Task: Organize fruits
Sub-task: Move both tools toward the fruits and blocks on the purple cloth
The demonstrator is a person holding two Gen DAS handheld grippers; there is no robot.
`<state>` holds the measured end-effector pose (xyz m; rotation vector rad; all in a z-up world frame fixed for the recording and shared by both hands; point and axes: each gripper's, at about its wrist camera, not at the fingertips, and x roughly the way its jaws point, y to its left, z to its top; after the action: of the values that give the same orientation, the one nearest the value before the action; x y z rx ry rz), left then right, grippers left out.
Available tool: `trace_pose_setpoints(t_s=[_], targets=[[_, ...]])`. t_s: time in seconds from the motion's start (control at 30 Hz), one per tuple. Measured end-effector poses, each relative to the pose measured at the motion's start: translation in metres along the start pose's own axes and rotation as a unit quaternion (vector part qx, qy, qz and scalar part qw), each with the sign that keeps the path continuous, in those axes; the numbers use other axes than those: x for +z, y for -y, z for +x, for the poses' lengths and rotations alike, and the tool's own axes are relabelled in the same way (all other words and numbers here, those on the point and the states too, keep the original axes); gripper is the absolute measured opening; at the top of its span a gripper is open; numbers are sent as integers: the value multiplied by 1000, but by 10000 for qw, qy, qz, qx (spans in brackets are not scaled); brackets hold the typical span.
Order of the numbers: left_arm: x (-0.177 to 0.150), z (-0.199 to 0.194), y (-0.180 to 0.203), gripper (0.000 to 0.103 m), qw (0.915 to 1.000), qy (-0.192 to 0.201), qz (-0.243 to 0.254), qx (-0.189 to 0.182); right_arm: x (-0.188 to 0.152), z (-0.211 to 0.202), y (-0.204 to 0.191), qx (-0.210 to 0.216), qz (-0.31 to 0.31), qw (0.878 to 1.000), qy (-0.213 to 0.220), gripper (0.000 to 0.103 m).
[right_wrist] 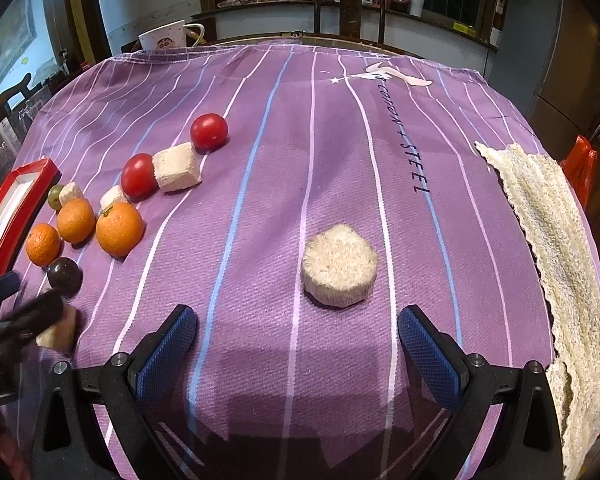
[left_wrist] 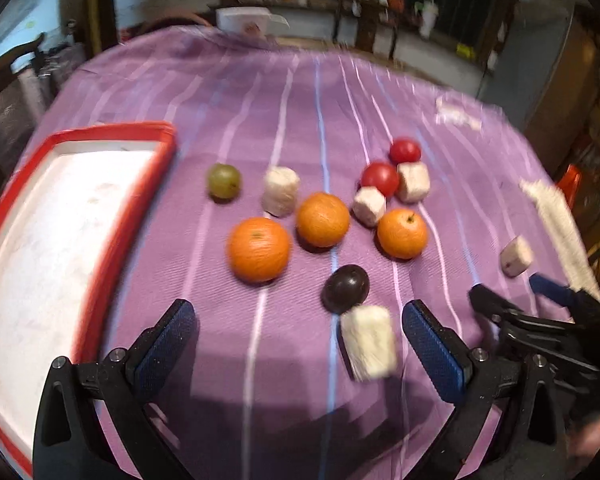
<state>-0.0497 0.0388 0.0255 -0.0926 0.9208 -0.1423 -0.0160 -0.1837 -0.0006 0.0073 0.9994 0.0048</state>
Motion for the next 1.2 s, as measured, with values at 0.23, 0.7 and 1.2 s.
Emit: trace_pose_setpoints(t_s=[0.23, 0.7, 1.2], targets=[[-10, -75, -13, 103, 9838, 1472, 182, 1011, -11, -44, 3, 318, 310, 9964, 716, 103], [-15, -141, 5, 103, 9648, 2343, 366, 1140, -37, -164, 23, -139, 867, 9445, 3166, 103], [-40, -102, 35, 103, 9804, 1581, 757, 899, -40, -134, 48, 81, 1064, 9696, 2202, 103]])
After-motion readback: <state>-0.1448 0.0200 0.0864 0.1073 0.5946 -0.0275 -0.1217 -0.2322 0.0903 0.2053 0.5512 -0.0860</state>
